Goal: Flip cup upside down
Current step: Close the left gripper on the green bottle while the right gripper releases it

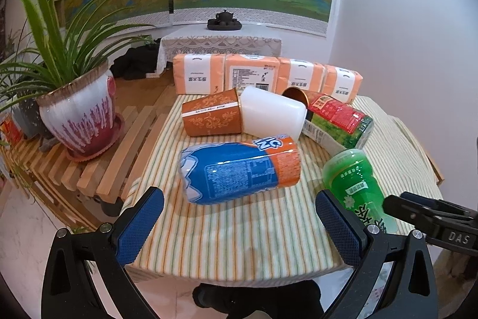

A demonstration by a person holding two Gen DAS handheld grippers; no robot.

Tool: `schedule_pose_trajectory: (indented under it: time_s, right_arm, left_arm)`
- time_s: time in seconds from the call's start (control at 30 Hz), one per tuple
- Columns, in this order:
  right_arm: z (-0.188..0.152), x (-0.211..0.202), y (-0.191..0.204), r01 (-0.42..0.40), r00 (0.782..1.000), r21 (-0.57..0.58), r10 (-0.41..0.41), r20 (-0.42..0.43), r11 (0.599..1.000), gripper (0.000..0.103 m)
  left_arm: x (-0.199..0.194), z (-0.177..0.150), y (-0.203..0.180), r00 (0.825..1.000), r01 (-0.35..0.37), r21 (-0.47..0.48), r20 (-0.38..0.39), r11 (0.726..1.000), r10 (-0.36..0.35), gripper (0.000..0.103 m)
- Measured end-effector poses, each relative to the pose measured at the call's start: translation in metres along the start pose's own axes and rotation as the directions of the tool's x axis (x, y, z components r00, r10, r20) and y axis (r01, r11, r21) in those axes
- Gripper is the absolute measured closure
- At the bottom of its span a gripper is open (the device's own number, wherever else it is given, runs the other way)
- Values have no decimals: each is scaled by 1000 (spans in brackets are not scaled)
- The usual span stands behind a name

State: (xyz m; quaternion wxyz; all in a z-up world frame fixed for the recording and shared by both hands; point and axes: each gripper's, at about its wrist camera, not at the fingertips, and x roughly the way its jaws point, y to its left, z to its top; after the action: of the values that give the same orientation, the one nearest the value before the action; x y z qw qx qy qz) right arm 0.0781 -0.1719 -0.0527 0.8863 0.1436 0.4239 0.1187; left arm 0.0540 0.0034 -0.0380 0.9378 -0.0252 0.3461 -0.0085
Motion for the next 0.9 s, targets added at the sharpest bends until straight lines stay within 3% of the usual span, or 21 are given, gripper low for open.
schedule_pose_trajectory:
  time_s: [0.57,0.9]
  right_arm:
    - [-27,-43,-36,147,985,7,-147,86,989,37]
    - [-37,-55,-61,169,979,70,-175,101,983,37]
  left_arm:
    - [25,16,-42,994,70,26,-86,997,-67,0]
    - [62,30,-73,964,158,14,-217,987,-151,0]
